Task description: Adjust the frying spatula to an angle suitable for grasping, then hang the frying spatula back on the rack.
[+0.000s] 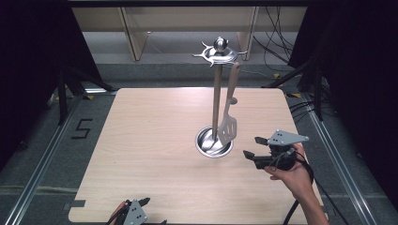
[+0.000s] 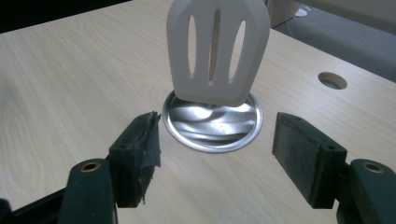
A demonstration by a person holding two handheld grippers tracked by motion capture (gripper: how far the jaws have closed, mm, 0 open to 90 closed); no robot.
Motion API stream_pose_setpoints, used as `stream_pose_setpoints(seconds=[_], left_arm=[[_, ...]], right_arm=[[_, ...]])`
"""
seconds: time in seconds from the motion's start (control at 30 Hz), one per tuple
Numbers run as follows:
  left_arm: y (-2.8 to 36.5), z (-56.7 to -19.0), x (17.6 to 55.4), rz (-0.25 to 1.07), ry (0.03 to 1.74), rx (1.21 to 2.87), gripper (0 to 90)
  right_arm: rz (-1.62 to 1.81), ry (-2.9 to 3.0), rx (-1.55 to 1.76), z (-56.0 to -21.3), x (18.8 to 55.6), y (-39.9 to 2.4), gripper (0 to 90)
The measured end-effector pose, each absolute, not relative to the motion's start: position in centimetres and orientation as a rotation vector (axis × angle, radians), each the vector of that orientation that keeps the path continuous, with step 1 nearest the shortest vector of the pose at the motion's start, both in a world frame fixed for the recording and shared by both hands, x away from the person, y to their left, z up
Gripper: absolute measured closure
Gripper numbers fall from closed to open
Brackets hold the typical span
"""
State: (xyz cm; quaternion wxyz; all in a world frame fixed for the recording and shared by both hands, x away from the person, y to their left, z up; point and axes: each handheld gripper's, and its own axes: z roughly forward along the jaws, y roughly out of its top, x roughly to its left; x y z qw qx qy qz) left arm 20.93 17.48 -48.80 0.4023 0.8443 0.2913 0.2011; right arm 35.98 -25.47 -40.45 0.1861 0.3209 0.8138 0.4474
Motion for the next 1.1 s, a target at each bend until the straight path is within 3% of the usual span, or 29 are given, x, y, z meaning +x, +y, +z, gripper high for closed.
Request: stream_pose_setpoints(seconds=[1.1], left_arm=[[17.3,-49.1,20.7,0.492,0.77,2.097,15.2]], right_arm=[[1.233,2.354,0.975,-43.4,34.3,-26.7,30.9]])
